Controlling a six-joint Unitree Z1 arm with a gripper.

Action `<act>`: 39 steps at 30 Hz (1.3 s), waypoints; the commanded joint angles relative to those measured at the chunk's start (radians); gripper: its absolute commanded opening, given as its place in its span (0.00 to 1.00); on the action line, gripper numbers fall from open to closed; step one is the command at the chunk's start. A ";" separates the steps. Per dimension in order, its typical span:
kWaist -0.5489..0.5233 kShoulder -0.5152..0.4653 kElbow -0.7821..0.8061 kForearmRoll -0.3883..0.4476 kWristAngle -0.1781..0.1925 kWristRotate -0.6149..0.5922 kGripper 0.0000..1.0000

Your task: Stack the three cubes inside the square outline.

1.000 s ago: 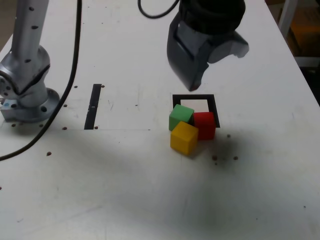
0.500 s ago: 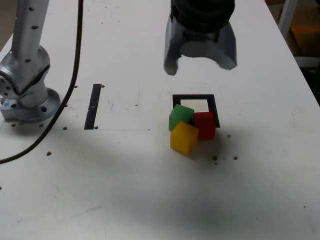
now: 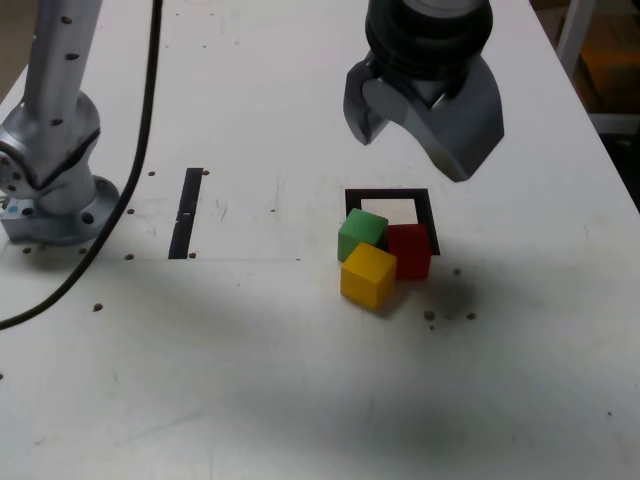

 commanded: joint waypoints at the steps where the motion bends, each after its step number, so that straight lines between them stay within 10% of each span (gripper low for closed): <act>1: 0.001 0.002 0.007 -0.019 -0.003 0.970 1.00; 21: -0.025 0.051 -0.061 0.076 -0.025 1.490 0.97; 39: -0.087 0.193 -0.177 -0.037 0.051 1.338 1.00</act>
